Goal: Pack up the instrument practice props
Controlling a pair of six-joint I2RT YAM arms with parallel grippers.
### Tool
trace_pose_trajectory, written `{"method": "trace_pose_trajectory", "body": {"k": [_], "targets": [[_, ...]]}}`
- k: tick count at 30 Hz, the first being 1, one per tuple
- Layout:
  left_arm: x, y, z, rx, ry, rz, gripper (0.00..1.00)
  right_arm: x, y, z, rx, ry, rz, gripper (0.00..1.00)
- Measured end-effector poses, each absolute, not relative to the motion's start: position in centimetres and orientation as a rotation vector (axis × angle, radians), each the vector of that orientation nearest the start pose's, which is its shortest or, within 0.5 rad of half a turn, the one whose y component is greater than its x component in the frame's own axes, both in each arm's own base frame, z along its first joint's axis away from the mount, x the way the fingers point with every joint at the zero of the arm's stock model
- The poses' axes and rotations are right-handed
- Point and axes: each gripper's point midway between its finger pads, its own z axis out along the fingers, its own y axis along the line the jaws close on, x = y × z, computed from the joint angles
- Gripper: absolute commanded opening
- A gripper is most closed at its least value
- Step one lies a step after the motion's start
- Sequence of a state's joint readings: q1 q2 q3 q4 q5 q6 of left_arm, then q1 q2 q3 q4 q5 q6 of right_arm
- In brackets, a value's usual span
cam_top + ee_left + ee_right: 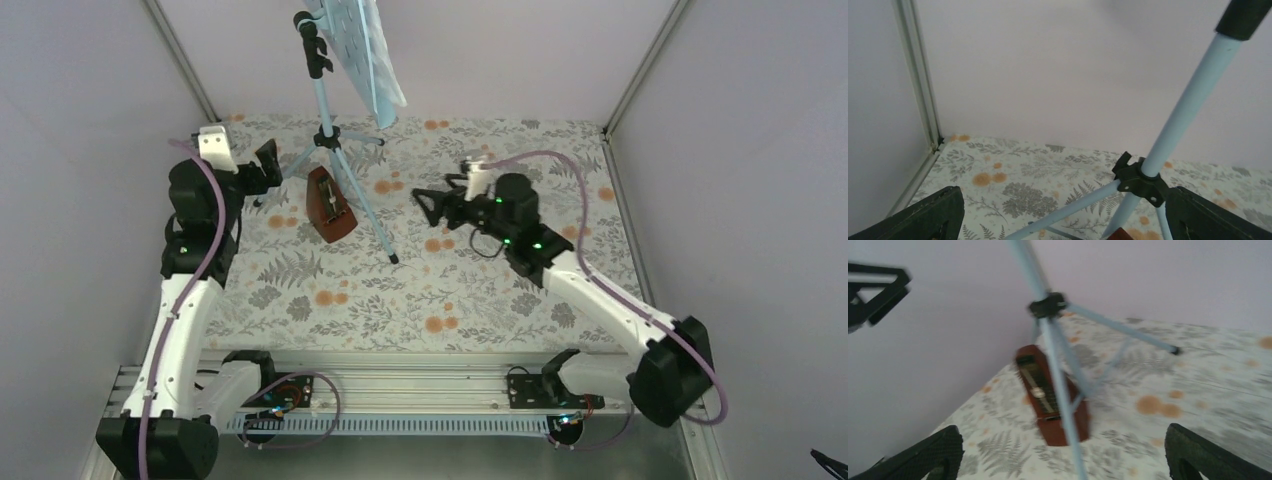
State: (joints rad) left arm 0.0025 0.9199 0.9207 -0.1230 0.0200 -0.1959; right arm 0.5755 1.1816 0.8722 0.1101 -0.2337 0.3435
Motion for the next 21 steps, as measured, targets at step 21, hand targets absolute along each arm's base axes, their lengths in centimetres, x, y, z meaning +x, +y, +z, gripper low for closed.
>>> {"method": "trace_pose_trajectory", "body": {"k": [21], "targets": [[31.4,2.7,30.6,-0.198,1.806,0.073,1.00,31.3,51.5,21.8,-0.735,1.946,0.763,0.73]]}}
